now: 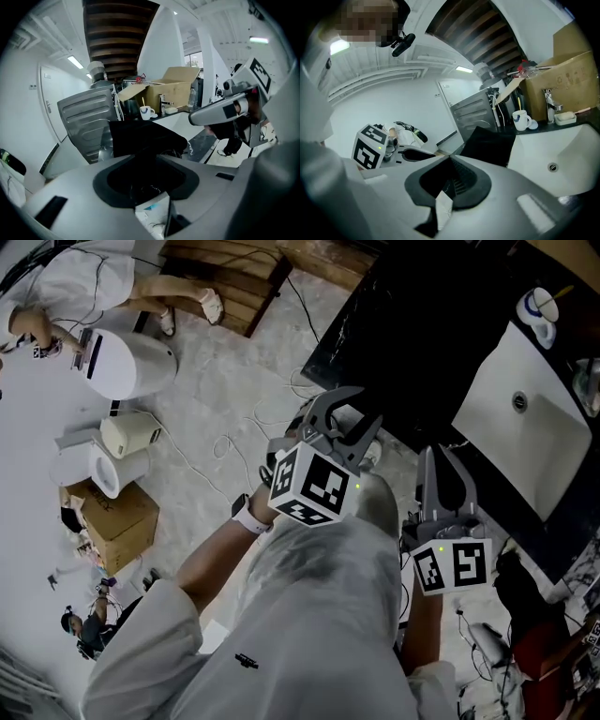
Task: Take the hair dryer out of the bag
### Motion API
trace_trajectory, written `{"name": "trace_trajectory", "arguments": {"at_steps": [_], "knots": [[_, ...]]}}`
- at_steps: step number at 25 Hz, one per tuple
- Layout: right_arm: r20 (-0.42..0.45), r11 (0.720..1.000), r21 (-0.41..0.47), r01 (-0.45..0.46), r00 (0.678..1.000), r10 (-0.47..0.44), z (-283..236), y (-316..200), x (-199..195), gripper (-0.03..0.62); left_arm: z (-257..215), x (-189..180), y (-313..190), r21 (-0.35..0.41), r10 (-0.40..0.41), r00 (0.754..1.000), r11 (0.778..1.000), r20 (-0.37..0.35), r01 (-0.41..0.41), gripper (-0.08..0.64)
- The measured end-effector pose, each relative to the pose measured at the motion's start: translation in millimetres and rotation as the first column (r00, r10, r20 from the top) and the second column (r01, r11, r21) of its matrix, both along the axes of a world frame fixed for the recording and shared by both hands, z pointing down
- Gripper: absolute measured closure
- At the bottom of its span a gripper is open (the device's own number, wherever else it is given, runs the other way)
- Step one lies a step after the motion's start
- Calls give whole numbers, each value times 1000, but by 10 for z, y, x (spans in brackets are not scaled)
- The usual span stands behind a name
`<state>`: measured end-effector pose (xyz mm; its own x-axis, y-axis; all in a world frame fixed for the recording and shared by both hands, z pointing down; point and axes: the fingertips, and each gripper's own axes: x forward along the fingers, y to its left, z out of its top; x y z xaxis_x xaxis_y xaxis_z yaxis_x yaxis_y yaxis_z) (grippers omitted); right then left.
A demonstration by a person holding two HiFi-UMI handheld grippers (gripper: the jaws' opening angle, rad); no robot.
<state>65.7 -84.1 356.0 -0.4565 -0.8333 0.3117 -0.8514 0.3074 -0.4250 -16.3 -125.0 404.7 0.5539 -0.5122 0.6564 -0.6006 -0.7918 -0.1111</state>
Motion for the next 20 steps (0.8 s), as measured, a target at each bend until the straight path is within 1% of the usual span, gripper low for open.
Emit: {"name": "trace_trajectory", "arguments": {"at_steps": [3, 9, 11, 16, 18, 20], "knots": [[0, 1000, -5, -14, 1000, 14, 54, -45, 0, 580, 64, 55, -88, 18, 23, 1000, 1000, 10, -23, 435], [8, 999, -29, -32, 999, 32, 195, -66, 3, 580, 288, 101, -231, 22, 63, 996, 998, 69, -64, 413], [12, 999, -34, -31, 999, 32, 237, -73, 2, 580, 372, 119, -280, 22, 77, 992, 997, 96, -80, 394], [3, 998, -50, -26, 1000, 26, 350, -63, -16, 580, 516, 171, -386, 29, 86, 989, 995, 122, -91, 393], [2, 998, -54, -30, 1000, 30, 391, -66, -6, 580, 545, 201, -416, 25, 83, 990, 996, 113, -86, 398], [6, 998, -56, -33, 999, 33, 423, -71, 10, 580, 561, 216, -448, 23, 72, 992, 997, 106, -75, 446]]}}
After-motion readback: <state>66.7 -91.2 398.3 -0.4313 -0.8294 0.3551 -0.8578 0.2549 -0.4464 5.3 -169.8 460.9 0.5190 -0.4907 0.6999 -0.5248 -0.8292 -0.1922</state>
